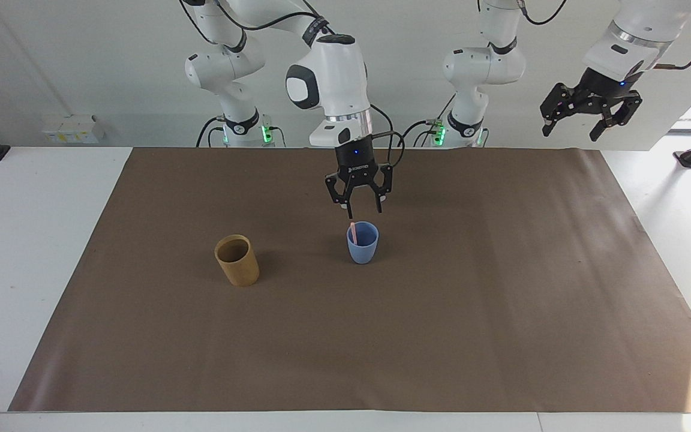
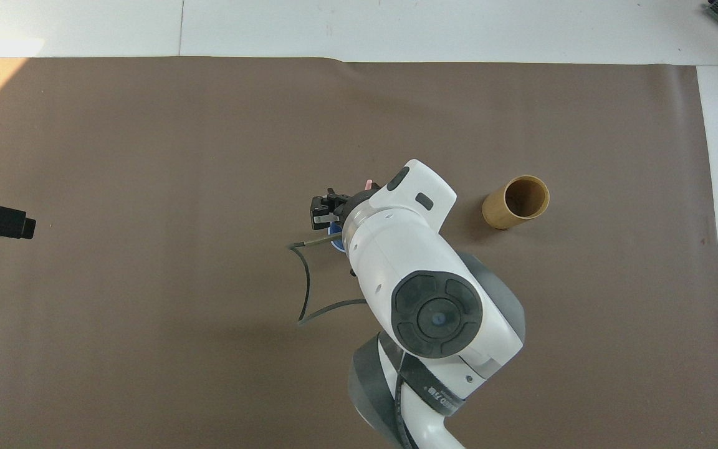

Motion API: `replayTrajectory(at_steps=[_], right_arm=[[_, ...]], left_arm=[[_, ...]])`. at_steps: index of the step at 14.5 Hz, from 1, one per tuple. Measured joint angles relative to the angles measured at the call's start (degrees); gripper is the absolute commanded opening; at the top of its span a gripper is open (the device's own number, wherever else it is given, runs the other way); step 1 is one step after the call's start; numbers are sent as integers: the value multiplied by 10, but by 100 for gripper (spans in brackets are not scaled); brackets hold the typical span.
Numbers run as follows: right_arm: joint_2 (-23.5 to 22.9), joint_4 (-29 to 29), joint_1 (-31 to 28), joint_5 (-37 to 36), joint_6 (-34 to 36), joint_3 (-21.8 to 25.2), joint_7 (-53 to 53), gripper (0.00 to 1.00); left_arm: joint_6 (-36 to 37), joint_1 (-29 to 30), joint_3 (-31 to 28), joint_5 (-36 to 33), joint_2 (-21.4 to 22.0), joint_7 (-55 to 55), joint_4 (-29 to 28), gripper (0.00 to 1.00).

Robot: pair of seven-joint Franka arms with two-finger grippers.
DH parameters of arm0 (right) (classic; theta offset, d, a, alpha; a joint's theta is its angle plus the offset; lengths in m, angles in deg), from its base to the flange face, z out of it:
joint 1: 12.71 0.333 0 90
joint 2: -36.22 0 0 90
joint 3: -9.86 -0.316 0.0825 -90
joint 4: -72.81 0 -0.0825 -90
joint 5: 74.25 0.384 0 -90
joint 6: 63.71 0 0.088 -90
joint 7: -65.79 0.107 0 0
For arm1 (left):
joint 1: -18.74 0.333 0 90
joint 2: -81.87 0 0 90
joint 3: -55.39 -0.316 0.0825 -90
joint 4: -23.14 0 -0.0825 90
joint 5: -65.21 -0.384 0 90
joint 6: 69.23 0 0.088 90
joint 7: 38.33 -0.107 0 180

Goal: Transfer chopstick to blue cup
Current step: 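Carry the straw over the blue cup and lower it in, then open the right gripper and withdraw it toward the tan cup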

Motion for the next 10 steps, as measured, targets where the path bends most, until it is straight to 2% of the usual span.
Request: replayTrajectory(at_steps=[3, 6, 10], right_arm=[[12, 16, -43, 0, 51, 8, 2, 100], [50, 22, -104, 8, 139, 10, 2, 100], [98, 24, -196, 66, 245, 12, -62, 100]], left_arm=[[0, 0, 0, 0, 0, 0, 0, 100], [0, 0, 0, 0, 0, 0, 0, 100], [0, 0, 0, 0, 0, 0, 0, 100]])
